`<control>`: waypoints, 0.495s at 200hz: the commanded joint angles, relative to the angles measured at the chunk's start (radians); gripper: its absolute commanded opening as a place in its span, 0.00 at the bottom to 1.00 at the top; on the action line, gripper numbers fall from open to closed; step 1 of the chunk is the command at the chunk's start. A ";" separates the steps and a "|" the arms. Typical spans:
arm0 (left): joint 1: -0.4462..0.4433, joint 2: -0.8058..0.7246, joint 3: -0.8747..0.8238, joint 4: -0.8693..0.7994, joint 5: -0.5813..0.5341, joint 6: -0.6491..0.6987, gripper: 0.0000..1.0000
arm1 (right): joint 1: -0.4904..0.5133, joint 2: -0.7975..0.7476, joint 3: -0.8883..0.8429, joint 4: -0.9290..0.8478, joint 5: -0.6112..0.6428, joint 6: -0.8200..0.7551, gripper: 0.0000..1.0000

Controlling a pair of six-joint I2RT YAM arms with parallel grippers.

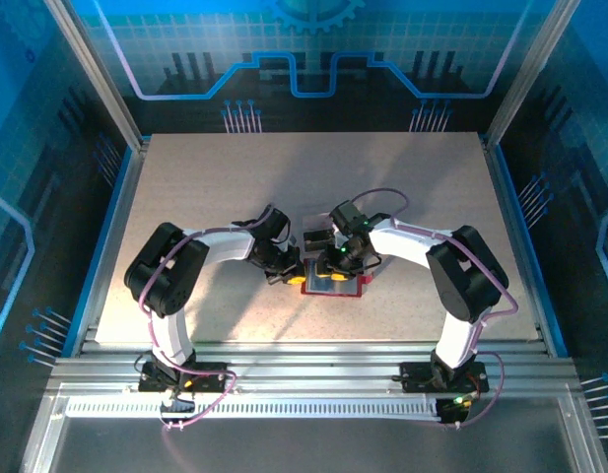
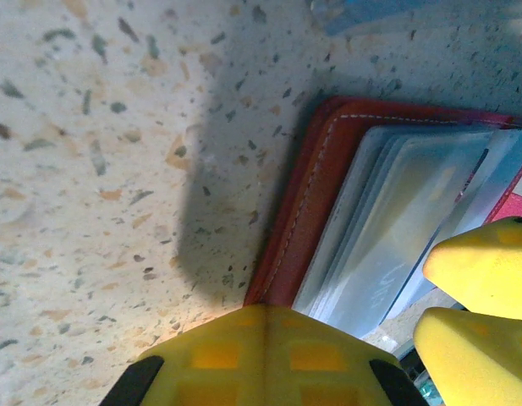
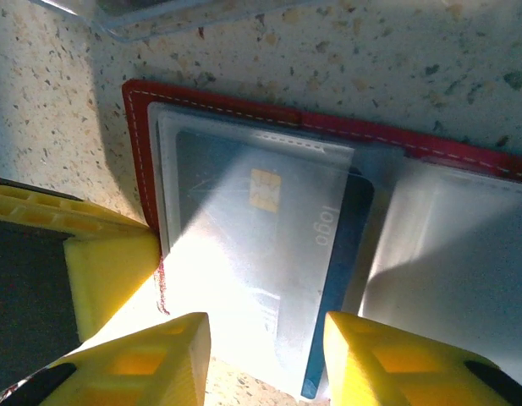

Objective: Take the credit cards out of the card holder

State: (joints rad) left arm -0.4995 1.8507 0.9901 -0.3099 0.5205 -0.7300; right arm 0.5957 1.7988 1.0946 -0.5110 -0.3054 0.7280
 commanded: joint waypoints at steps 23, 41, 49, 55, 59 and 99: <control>0.003 0.041 -0.034 -0.071 -0.052 0.021 0.00 | 0.010 0.004 -0.001 0.030 -0.046 0.008 0.40; 0.003 0.041 -0.031 -0.076 -0.053 0.023 0.00 | 0.011 0.016 0.008 -0.014 -0.007 -0.005 0.40; 0.004 0.041 -0.031 -0.077 -0.053 0.023 0.00 | 0.010 0.016 0.008 -0.027 0.008 -0.012 0.40; 0.003 0.041 -0.030 -0.077 -0.054 0.024 0.00 | 0.010 0.015 0.008 -0.036 0.016 -0.016 0.40; 0.003 0.041 -0.029 -0.077 -0.054 0.024 0.00 | 0.010 0.015 0.008 -0.040 0.020 -0.018 0.40; 0.004 0.043 -0.030 -0.079 -0.053 0.023 0.00 | 0.010 0.002 0.004 -0.059 0.039 -0.027 0.40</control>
State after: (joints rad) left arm -0.4995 1.8515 0.9901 -0.3099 0.5201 -0.7258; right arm 0.5957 1.7992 1.0943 -0.5262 -0.2897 0.7166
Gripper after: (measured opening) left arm 0.040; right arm 0.403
